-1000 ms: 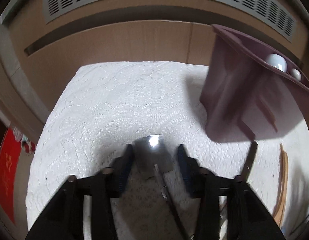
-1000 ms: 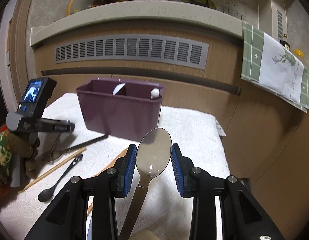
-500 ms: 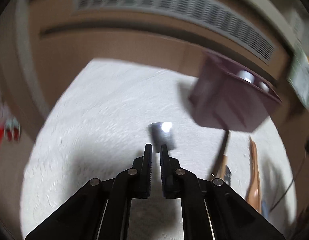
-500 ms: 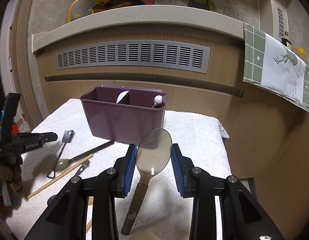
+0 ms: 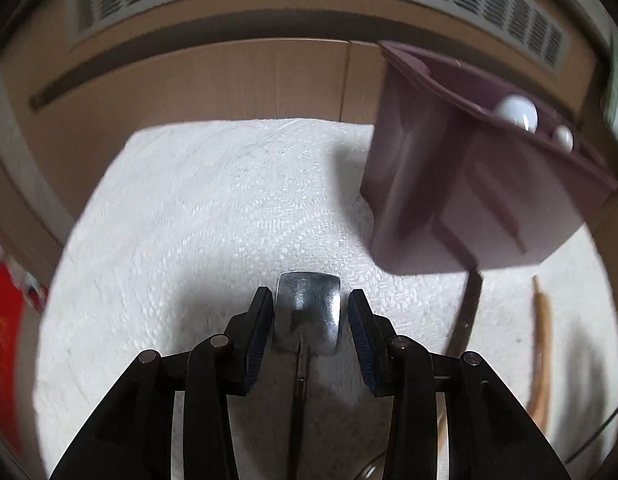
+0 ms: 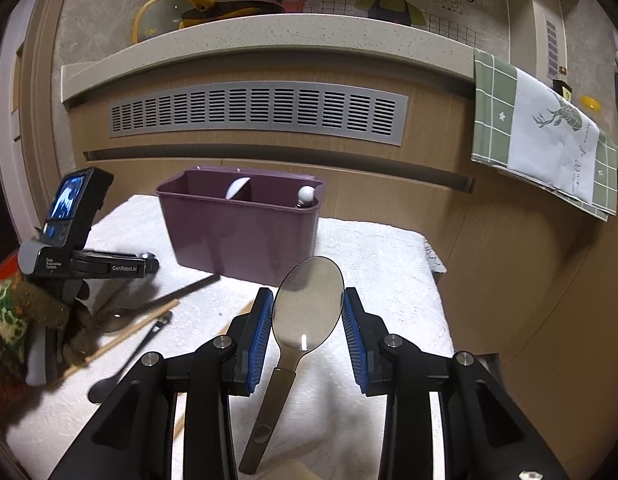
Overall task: Organize utensils
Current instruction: 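Raise the spatula with the left gripper while the right carries the grey spoon over the caddy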
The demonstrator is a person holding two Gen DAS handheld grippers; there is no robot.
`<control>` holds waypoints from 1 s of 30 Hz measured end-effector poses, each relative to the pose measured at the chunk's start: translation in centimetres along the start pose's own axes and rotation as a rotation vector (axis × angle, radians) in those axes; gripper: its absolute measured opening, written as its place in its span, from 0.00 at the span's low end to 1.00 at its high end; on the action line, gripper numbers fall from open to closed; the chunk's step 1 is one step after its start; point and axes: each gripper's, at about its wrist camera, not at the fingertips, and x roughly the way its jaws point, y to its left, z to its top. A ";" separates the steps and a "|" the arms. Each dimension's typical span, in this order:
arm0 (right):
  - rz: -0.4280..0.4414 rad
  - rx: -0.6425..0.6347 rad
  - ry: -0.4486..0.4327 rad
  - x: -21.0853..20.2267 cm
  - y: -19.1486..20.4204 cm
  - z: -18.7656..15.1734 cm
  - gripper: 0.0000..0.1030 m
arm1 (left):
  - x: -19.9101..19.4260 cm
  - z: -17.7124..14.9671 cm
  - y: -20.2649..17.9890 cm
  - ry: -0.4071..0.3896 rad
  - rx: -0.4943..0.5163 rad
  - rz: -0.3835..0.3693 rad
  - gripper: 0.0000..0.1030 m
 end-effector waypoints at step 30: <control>-0.046 0.007 -0.411 -4.2 -1.0 16.8 0.31 | -18.8 11.8 -1.7 -0.815 -0.059 -0.460 0.32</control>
